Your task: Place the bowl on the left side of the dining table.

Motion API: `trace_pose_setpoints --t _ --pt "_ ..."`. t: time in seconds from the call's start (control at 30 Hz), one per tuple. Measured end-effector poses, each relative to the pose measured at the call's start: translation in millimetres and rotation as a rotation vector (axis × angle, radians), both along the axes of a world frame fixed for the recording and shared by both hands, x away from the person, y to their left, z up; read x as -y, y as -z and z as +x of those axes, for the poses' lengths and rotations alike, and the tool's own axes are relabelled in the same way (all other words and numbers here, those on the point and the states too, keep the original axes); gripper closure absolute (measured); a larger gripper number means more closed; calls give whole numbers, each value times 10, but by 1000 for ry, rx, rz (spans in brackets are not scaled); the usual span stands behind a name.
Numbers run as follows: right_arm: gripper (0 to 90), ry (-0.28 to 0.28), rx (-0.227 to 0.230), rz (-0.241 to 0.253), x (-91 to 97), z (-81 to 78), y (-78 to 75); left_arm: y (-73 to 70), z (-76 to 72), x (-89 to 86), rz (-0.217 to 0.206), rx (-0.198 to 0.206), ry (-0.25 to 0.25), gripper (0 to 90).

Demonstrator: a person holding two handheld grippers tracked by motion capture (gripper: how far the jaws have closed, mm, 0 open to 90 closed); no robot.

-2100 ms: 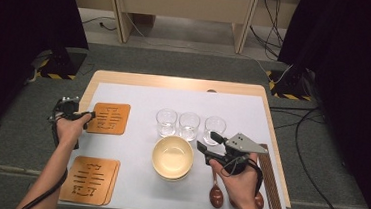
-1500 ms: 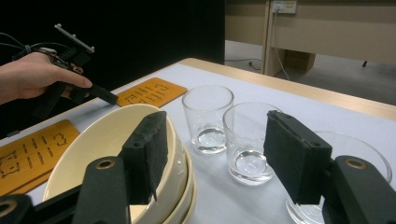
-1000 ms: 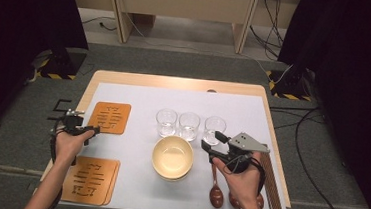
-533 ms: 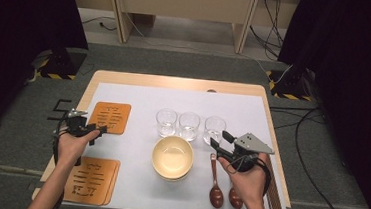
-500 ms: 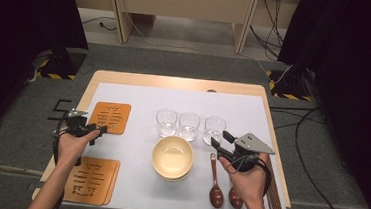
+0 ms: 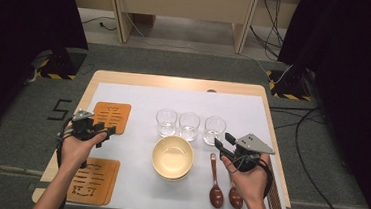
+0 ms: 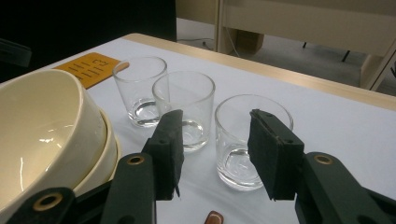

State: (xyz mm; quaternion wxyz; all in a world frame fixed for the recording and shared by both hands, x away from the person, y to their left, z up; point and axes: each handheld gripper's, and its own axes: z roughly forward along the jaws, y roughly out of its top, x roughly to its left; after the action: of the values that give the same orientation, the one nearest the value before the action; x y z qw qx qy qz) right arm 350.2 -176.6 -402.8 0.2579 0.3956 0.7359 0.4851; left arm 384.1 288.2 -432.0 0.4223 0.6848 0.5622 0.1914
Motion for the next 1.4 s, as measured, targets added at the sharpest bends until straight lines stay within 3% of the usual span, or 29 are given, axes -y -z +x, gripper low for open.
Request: trace_pose_setpoints --t 0.67,1.2,1.4 --pt "549 10 -17 -11 3 16 31 -283 -267 565 -42 62 180 469" --pt "546 11 -18 -16 -3 15 37 -425 -365 966 -69 85 307 470" --pt "546 10 -16 -15 -3 17 39 -426 -369 1091 -59 86 336 472"
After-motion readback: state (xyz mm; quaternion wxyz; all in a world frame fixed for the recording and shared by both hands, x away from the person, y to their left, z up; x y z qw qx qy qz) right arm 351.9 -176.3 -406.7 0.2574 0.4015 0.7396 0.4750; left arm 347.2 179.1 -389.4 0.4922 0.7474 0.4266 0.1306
